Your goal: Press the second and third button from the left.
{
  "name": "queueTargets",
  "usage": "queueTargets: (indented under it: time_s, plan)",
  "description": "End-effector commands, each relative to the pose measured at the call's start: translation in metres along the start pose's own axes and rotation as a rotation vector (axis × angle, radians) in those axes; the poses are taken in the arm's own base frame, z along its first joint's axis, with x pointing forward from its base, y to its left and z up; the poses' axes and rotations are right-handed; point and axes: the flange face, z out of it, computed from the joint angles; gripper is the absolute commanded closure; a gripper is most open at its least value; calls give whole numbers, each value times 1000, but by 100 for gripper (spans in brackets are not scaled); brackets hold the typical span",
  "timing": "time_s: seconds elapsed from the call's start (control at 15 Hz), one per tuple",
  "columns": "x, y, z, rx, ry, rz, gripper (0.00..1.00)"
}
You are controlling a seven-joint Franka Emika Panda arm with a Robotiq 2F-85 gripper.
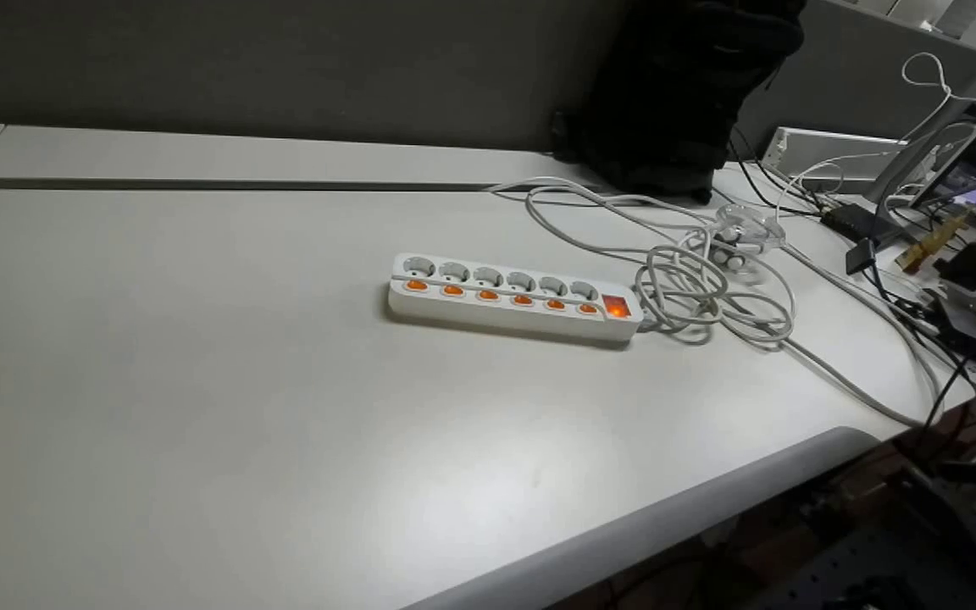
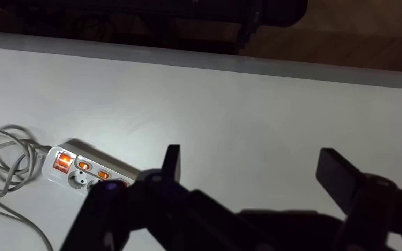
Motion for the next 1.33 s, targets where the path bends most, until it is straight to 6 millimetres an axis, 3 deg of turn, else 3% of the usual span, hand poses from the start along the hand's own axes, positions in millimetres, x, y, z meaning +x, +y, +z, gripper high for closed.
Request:
queueTargets:
  time_s: [0.0, 0.27, 0.87, 1.07, 1.27]
  plan:
    - [0, 0, 0, 0, -1, 0, 0]
    - [11, -6, 17, -38, 4, -19, 0]
    - [96, -3, 95, -176, 293, -33, 0]
    - [122, 13, 113, -134, 298, 43, 0]
    - [139, 44, 129, -80, 261, 139, 0]
